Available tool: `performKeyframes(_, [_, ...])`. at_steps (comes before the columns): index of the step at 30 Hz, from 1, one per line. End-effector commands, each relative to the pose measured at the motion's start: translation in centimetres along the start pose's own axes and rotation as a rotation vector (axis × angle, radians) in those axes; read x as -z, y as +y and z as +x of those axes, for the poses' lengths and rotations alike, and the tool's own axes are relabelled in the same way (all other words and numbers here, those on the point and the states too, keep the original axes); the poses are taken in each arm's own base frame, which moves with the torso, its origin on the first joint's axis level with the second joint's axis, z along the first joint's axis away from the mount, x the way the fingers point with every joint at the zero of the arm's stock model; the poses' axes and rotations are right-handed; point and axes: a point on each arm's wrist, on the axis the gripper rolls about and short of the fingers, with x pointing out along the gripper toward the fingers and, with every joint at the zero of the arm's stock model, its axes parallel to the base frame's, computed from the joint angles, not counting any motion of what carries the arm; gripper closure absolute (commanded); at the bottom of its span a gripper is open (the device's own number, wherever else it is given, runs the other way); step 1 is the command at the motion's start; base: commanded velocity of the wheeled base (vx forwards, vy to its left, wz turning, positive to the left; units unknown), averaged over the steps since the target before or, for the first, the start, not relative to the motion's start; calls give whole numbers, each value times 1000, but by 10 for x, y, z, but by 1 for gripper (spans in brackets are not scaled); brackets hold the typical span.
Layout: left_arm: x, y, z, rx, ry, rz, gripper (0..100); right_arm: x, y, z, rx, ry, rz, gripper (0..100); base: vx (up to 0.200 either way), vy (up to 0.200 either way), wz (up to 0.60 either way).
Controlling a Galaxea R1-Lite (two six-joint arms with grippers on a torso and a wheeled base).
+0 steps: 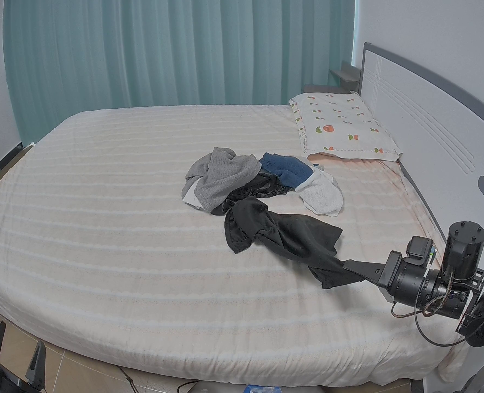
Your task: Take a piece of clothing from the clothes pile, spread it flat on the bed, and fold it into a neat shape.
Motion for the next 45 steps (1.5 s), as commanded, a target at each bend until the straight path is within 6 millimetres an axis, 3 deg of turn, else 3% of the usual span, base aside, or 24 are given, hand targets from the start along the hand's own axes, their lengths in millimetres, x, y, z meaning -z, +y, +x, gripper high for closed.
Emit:
performKeyframes(1, [4, 0, 0, 1, -4, 1, 0, 0, 0, 0, 2, -1, 1, 100, 0, 0, 0])
performKeyframes(14, [3, 0, 0, -1, -13, 2, 0, -5, -2, -2, 8, -25, 4, 100, 0, 0, 0])
performKeyframes(16, [-114, 1, -22, 24, -293, -132, 0, -8, -3, -4, 12, -38, 7, 100, 0, 0, 0])
performKeyframes(19, [-167, 1, -8, 47, -246, -196, 0, -7, -4, -4, 19, -37, 7, 100, 0, 0, 0])
performKeyframes(20, [-172, 1, -5, 48, -227, -185, 0, -8, -4, -4, 16, -39, 8, 100, 0, 0, 0])
performKeyframes(22, [-158, 0, 9, 45, -116, -163, 0, -8, -3, -4, 12, -40, 5, 100, 0, 0, 0])
performKeyframes(25, [-114, -3, 33, 109, 79, -106, 0, -8, -3, -7, 13, -42, 5, 100, 0, 0, 0])
performKeyframes(28, [-84, -5, 51, 169, 195, -65, 0, -9, -2, -5, 15, -47, 4, 100, 0, 0, 0])
performKeyframes(30, [-80, -7, 57, 185, 225, -60, 0, -10, -1, -4, 15, -56, 1, 100, 0, 0, 0])
performKeyframes(32, [-73, -13, 78, 243, 313, -54, 0, -12, 3, -1, 23, -84, -9, 100, 0, 0, 0])
performKeyframes(39, [-63, -28, 120, 309, 480, -41, 0, -16, 8, 1, 48, -124, -35, 100, 0, 0, 0])
performKeyframes(43, [-48, -48, 165, 350, 565, -21, 0, -27, 20, -5, 30, -184, -57, 100, 0, 0, 0])
performKeyframes(45, [-46, -52, 172, 354, 566, -23, 0, -30, 23, -6, 24, -192, -66, 100, 0, 0, 0])
